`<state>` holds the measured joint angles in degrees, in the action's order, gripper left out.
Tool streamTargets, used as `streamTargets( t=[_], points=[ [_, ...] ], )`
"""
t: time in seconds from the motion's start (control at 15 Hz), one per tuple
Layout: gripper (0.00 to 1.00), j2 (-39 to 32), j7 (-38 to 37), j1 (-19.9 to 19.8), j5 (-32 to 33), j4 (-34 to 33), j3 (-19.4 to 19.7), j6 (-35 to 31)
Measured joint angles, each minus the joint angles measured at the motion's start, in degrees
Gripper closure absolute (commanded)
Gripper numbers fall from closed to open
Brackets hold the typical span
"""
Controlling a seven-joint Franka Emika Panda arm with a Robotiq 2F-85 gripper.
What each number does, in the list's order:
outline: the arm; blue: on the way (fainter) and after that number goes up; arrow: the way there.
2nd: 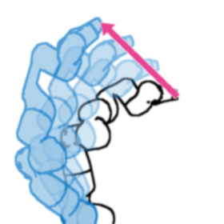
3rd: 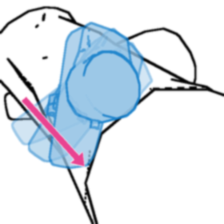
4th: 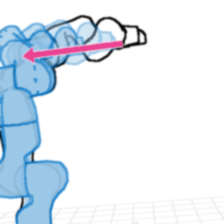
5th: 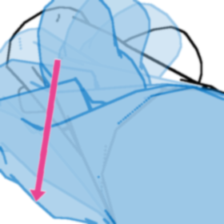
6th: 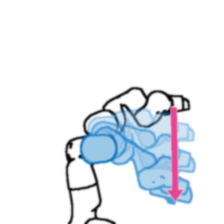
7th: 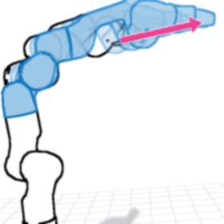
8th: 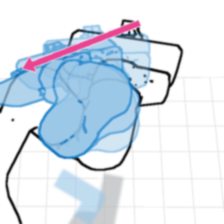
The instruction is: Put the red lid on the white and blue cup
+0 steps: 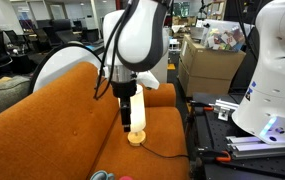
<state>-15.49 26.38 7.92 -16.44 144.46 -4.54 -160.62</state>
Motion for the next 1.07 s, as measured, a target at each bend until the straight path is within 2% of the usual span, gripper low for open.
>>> streamTargets(
  t=[0.13,0.2,0.73,1.07],
  points=[
    [0.00,-4.77,-5.78,-0.01,3.36,-0.77,-0.09,-5.69],
    [0.00,-6.32,-7.39,-0.32,5.07,-1.09,-0.38,-6.48],
    [0.00,-5.54,-7.77,-1.58,5.84,-1.11,-1.52,-6.33],
    [0.00,-7.69,-12.72,-1.88,12.76,-1.82,-1.58,-6.48]
  ],
)
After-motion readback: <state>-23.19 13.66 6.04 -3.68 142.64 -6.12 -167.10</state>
